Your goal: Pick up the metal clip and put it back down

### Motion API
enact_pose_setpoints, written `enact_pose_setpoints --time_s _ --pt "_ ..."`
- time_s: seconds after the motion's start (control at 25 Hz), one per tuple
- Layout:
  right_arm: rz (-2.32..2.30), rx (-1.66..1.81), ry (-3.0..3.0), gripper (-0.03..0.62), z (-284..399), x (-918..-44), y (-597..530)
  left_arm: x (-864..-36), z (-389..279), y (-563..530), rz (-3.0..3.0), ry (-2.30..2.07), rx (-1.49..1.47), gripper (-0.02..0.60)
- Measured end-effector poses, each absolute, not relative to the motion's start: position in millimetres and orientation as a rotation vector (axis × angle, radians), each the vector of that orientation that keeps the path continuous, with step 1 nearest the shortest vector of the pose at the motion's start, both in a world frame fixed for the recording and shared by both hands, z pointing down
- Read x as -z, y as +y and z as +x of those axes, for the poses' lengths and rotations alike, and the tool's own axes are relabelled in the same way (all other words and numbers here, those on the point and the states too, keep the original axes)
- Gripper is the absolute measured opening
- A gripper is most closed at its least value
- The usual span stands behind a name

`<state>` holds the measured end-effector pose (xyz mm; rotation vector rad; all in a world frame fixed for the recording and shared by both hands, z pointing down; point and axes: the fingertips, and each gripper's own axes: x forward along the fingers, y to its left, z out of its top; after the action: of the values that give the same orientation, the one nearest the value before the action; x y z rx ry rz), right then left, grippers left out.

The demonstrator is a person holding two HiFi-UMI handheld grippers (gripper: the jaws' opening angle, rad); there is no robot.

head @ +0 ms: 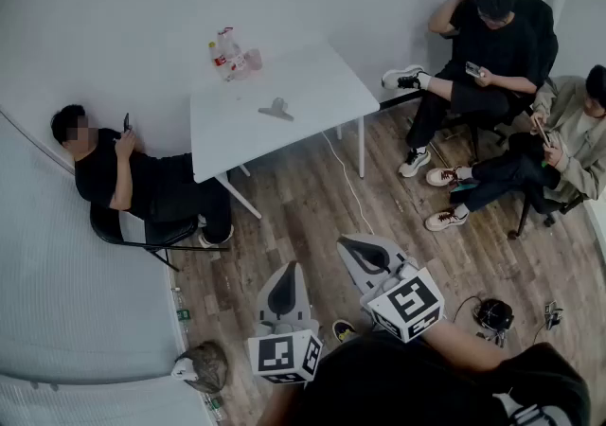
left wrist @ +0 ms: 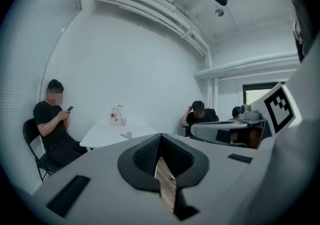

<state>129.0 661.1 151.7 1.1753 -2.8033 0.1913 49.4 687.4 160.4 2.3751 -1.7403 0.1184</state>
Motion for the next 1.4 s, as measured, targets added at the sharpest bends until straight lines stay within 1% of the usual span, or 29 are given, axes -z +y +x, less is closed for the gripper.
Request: enact_pose_setpoints --time_s 0.28,0.72,0.96,1.4 --pt "1.161 -0.167 -2.797 0.017 110 -153 655 -159 31 685 2.373 -1.77 -0.114 0.02" --pt "1.233 -0.295 -2.806 0.017 99 -156 644 -162 -13 692 2.349 -1.787 -0.075 0.02" --pt "1.247 -0.23 -2.79 0.017 92 -151 652 -176 -40 701 2.308 -1.797 -0.087 0.02" --pt "1.339 -0.114 -2.766 0.017 108 -128 641 -169 -58 704 2.285 -1.847 -0.062 0.02"
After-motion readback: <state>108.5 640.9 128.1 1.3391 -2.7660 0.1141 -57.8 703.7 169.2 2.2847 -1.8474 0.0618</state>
